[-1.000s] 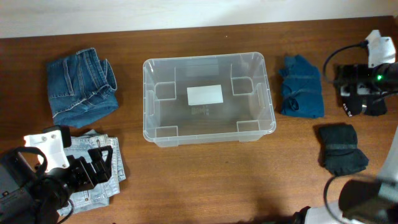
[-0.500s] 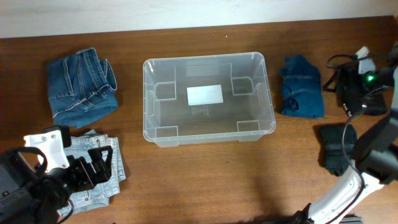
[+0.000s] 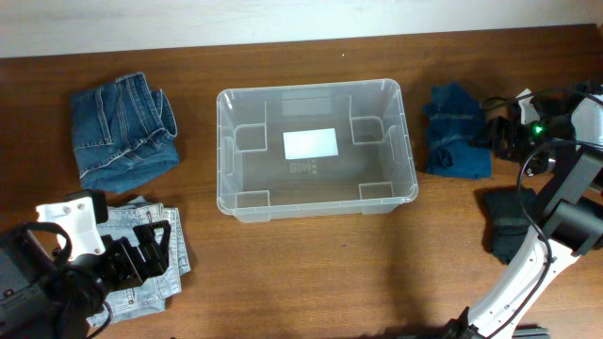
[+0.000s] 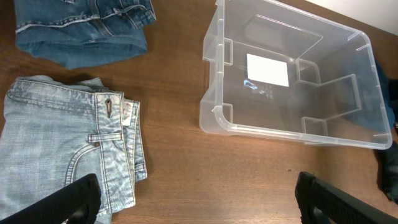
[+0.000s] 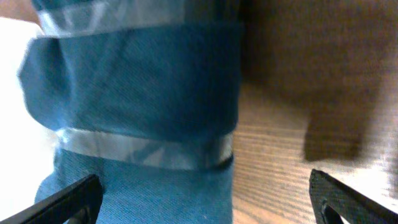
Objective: Pack container
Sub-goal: 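Reach the right gripper to the teal taped garment and grasp it, then lift the teal garment and carry it left over the clear box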
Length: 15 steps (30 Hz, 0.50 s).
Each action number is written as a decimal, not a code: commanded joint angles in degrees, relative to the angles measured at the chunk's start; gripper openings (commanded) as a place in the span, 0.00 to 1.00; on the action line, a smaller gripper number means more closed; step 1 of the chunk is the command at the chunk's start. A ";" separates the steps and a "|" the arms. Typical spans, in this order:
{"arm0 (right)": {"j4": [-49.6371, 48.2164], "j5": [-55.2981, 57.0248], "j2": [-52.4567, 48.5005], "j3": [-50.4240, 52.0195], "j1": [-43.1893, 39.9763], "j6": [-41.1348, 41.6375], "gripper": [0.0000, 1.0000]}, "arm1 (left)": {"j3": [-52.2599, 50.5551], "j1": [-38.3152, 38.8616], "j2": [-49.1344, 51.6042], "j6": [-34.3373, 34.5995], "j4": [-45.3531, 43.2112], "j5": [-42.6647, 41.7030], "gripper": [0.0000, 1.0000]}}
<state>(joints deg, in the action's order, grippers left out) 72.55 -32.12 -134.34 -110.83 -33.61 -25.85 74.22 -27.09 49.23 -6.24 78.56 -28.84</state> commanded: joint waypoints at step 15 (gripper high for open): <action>-2.49 -0.98 -1.16 0.04 6.34 -3.96 0.98 | 0.04 0.02 0.04 -0.74 -0.11 0.44 0.99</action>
<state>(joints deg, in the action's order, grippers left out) 70.22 -33.65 -134.34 -110.83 -28.42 -28.58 74.22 -27.09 49.23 -6.24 78.56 -28.84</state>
